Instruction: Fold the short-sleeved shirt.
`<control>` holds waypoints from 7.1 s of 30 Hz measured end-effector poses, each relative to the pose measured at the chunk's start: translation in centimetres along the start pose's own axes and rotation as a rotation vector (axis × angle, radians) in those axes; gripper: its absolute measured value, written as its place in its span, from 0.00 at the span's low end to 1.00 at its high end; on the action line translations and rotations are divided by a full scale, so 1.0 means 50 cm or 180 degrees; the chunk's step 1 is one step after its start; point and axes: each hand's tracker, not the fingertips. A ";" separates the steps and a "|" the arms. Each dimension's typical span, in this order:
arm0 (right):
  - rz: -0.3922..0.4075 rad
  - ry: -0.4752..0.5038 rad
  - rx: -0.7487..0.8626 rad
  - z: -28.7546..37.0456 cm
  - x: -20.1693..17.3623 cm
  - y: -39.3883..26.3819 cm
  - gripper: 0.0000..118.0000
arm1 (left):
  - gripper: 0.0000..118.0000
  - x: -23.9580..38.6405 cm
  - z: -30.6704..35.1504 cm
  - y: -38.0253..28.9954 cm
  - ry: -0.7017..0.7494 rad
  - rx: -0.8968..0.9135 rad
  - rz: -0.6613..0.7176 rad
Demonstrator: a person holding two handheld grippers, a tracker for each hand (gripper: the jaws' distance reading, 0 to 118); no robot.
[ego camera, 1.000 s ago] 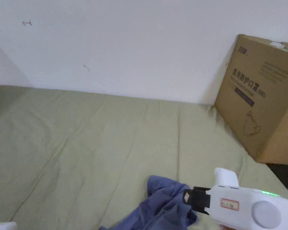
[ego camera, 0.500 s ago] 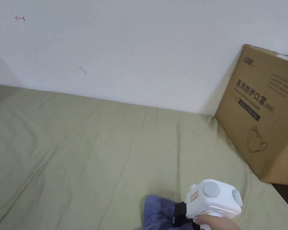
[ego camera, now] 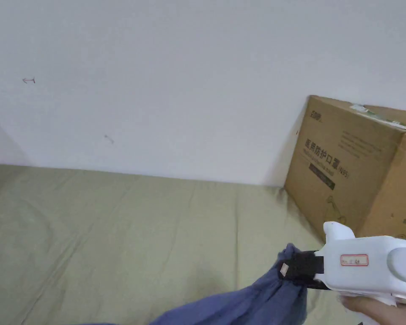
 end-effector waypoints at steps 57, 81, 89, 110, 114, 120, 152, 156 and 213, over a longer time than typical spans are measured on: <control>-0.0047 -0.0716 0.0177 -0.116 0.107 -0.209 0.06 | 0.02 -0.022 -0.256 -0.057 0.0137 -0.0522 -0.0108; -0.0338 -0.0905 0.0022 0.009 0.076 -0.438 0.99 | 0.99 -0.036 -0.082 -0.170 0.0521 -0.0605 -0.0075; -0.0153 -0.0519 0.0639 0.126 0.010 -0.425 0.99 | 0.97 -0.029 -0.035 -0.159 0.0422 -0.0312 -0.0155; 0.0266 -0.0230 0.0991 0.068 -0.099 -0.339 0.00 | 0.09 -0.109 -0.389 0.154 -0.0002 -0.1394 -0.0517; 0.0189 -0.0191 0.0812 0.018 -0.074 -0.334 0.00 | 0.97 -0.195 -0.563 0.100 0.0339 -0.1660 -0.0339; 0.0256 -0.0357 0.0556 -0.040 -0.036 -0.334 0.00 | 0.92 -0.274 -0.696 0.018 0.0600 -0.1877 -0.0232; -0.1009 -0.1000 -0.1379 -0.468 0.399 -0.021 0.93 | 0.00 -0.185 -0.492 0.016 0.0625 -0.1560 -0.0801; -0.0748 -0.1132 -0.1475 -0.478 0.395 -0.037 0.06 | 0.00 -0.194 -0.502 0.004 0.0638 -0.1617 -0.0772; 0.0358 -0.1254 0.1584 -0.114 -0.022 0.574 0.00 | 0.00 0.035 -0.556 0.624 0.0709 0.0400 -0.0537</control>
